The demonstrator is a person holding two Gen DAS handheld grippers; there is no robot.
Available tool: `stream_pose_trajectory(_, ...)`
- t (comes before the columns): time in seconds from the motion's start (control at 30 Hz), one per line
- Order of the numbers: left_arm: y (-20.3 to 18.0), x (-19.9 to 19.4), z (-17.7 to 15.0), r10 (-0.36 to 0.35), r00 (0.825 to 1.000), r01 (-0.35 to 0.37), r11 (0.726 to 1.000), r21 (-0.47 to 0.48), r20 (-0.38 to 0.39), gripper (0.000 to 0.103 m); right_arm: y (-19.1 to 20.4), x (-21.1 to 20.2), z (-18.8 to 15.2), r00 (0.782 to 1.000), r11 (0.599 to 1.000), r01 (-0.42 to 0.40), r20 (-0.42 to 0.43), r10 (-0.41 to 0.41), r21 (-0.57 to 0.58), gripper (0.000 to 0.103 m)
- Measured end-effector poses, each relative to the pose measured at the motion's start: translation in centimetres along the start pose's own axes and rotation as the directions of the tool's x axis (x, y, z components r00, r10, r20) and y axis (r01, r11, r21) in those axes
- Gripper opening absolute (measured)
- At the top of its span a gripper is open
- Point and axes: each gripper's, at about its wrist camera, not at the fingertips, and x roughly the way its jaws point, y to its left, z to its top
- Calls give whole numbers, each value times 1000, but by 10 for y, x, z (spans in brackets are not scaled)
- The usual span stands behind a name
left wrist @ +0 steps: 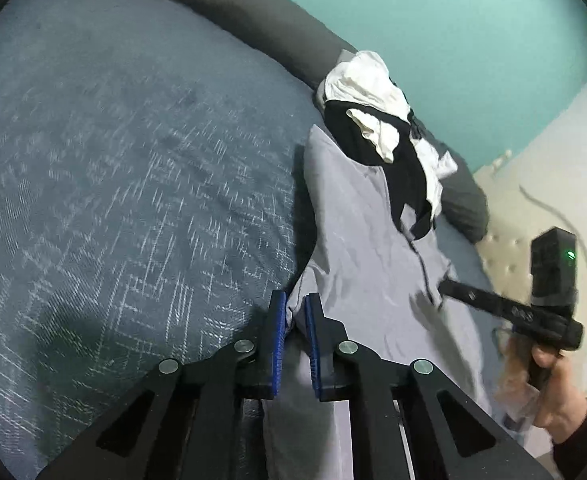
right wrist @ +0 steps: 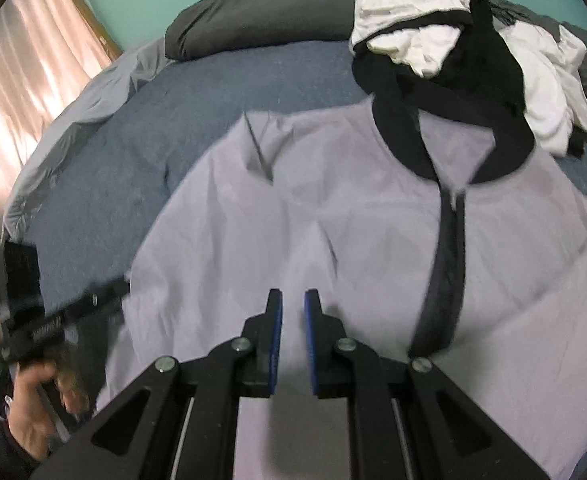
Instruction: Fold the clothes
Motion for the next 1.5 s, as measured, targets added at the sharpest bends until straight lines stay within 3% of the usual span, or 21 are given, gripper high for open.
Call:
stream_pose_trajectory(0.03, 4, 0, 0, -12, 1000, 12, 1000, -24, -1, 11, 0, 4, 8, 1000, 1000, 1, 3, -1, 4, 13)
stream_pose_trajectory(0.1, 9, 2, -1, -34, 999, 34, 997, -70, -5, 11, 0, 14, 24, 1000, 1000, 2, -4, -2, 14, 36)
stream_pose_trajectory(0.13, 10, 3, -1, -36, 999, 36, 996, -76, -7, 11, 1, 19, 31, 1000, 1000, 1, -4, -1, 13, 41)
stream_pose_trajectory(0.47, 0, 4, -3, 12, 1000, -12, 1000, 4, -17, 11, 26, 81, 79, 997, 999, -45, -65, 46, 15, 43)
stream_pose_trajectory(0.53, 0, 4, -3, 14, 1000, -14, 1000, 4, -19, 11, 31, 87, 82, 997, 1000, -28, -69, 28, -6, 42)
stream_pose_trajectory(0.6, 1, 4, -3, 18, 1000, -18, 1000, 4, -19, 11, 25, 84, 83, 999, 999, -30, -33, 32, 38, 4)
stream_pose_trajectory(0.9, 1, 2, -3, 7, 1000, -7, 1000, -19, -1, 11, 10, 63, 70, 997, 998, -3, 72, -2, 69, 1)
stream_pose_trajectory(1.27, -3, 0, -3, 37, 999, -37, 999, -14, 3, 11, 3, 66, 70, 998, 993, -17, 68, 8, 119, 3)
stream_pose_trajectory(1.43, -1, -1, -3, 35, 999, -35, 999, -22, -4, 12, -10, 44, 67, 994, 992, -11, 108, -3, 127, 3)
stream_pose_trajectory(1.5, 0, -1, -3, 35, 999, -36, 999, -23, -6, 12, -17, 37, 61, 995, 991, -47, 89, 36, 124, 9)
